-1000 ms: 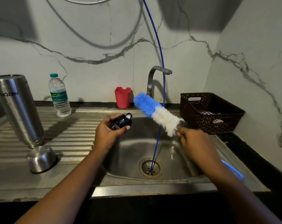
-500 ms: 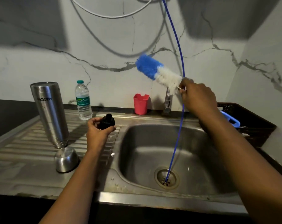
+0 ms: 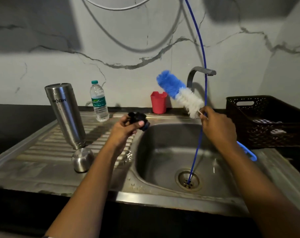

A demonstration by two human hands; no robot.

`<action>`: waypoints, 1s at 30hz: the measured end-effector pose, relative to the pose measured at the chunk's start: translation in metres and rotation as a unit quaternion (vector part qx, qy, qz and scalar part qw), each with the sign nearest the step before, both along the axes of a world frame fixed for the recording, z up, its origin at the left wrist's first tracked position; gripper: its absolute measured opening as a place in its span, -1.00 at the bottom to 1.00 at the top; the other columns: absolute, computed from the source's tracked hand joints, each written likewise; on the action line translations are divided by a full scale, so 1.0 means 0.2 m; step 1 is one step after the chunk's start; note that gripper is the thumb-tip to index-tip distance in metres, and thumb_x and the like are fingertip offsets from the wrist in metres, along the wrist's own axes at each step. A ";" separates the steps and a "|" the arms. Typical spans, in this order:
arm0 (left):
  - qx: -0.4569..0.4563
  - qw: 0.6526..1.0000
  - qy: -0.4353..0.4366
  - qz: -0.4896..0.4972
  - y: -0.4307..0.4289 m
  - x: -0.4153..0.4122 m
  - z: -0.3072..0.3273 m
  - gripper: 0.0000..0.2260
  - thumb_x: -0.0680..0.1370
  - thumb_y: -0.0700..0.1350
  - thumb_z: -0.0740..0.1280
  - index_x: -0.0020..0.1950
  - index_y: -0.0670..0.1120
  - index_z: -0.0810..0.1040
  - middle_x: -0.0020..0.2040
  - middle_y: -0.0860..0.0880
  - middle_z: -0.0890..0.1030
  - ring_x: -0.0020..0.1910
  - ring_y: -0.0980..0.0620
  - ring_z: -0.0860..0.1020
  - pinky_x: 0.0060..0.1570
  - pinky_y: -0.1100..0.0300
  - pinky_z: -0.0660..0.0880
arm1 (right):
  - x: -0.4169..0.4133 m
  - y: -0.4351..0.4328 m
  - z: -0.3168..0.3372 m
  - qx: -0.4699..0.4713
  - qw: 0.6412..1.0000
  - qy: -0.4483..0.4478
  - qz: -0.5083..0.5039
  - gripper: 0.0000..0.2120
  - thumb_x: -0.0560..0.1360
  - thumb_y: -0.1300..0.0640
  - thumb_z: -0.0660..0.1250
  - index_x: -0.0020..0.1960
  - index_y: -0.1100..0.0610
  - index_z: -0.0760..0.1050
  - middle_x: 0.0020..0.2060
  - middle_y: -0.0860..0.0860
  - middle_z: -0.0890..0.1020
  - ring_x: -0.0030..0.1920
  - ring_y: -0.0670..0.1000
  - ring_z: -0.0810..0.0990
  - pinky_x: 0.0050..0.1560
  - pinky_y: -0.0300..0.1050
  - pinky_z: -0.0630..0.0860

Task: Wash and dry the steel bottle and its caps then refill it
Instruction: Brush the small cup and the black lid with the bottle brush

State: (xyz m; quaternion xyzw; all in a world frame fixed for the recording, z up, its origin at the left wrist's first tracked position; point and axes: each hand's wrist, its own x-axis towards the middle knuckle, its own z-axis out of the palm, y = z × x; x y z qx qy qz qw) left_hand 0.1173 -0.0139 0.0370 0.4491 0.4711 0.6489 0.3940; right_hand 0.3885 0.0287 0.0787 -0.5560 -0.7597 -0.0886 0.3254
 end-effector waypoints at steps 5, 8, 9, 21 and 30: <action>-0.014 0.999 0.049 -0.019 0.02 0.19 -0.07 -0.55 0.25 -0.37 0.53 0.09 -0.16 0.55 -0.10 0.02 0.68 -0.09 0.12 0.64 0.01 0.25 0.52 | 0.02 -0.01 0.02 -0.018 1.000 0.007 -0.015 -0.74 0.61 0.12 0.12 0.27 0.12 0.37 -0.04 0.24 0.61 -0.06 0.29 0.56 -0.21 -0.03 0.35; -0.052 0.990 0.122 -0.045 0.02 0.18 -0.09 -0.60 0.22 -0.35 0.56 -0.02 -0.11 0.59 -0.22 0.08 0.69 -0.19 0.19 0.63 -0.11 0.34 0.51 | 0.00 -0.01 0.01 -0.008 1.000 0.002 -0.011 -0.77 0.61 0.11 0.13 0.24 0.12 0.38 -0.07 0.23 0.61 -0.08 0.29 0.56 -0.22 -0.03 0.35; -0.059 0.985 0.151 -0.051 0.01 0.19 -0.11 -0.60 0.19 -0.32 0.58 -0.04 -0.09 0.60 -0.23 0.09 0.69 -0.21 0.20 0.63 -0.13 0.34 0.51 | -0.01 -0.01 0.01 -0.002 1.000 -0.003 -0.008 -0.77 0.61 0.11 0.13 0.23 0.12 0.38 -0.08 0.22 0.62 -0.10 0.28 0.57 -0.24 -0.04 0.34; 0.036 0.971 0.235 -0.015 0.03 0.21 -0.09 -0.45 0.32 -0.27 0.55 0.23 0.09 0.53 0.07 0.11 0.56 0.06 0.22 0.54 0.14 0.39 0.44 | -0.01 0.00 -0.01 0.010 1.000 -0.008 0.001 -0.77 0.61 0.11 0.13 0.25 0.11 0.37 -0.13 0.16 0.63 -0.15 0.21 0.57 -0.28 -0.11 0.28; 0.215 0.587 0.779 0.053 0.09 0.19 -0.07 -0.36 0.33 -0.17 0.49 0.36 0.09 0.41 0.20 0.02 0.55 0.12 -0.06 0.47 0.00 -0.01 0.44 | -0.02 -0.01 -0.01 0.023 0.999 -0.034 -0.002 -0.76 0.62 0.13 0.12 0.26 0.13 0.37 -0.13 0.16 0.62 -0.19 0.19 0.57 -0.29 -0.10 0.26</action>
